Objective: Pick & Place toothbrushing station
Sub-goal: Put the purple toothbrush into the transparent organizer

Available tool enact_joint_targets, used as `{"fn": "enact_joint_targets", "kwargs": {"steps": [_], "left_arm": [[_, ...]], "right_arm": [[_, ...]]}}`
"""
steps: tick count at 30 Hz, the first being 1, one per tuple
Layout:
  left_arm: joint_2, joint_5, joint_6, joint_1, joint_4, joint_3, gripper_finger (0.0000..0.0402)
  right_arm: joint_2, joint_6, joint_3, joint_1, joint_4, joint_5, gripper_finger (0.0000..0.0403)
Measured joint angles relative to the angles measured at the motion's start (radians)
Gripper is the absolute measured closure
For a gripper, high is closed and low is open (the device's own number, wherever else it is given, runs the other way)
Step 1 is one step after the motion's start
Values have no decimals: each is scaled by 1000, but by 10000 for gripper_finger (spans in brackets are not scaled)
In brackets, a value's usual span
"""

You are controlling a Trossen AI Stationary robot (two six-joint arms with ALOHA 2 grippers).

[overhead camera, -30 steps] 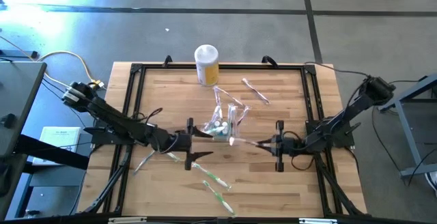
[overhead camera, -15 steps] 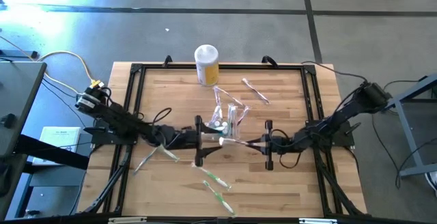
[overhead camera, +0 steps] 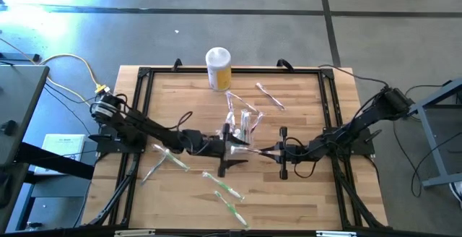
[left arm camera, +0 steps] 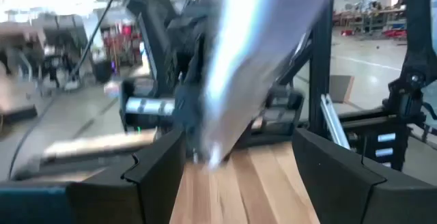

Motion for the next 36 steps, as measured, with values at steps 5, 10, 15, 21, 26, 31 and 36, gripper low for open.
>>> {"fn": "enact_joint_targets", "kwargs": {"steps": [5,10,15,21,26,31,36], "left_arm": [[19,-15,36,-6,-5,42,139],[19,-66,35,-8,4,43,139],[19,-184,47,-18,4,43,139],[19,-195,84,-26,6,43,155],[19,-217,105,-34,-3,43,223],[19,-217,139,-34,-18,43,326],[19,-181,130,-35,-48,42,385]], "right_arm": [[0,4,0,0,-6,2,385],[0,9,0,0,-23,2,385],[0,10,0,0,-30,2,385],[0,11,0,0,-37,3,385],[0,11,0,0,-37,3,385],[0,37,0,-1,-57,11,385],[0,52,0,0,-74,4,366]]}}
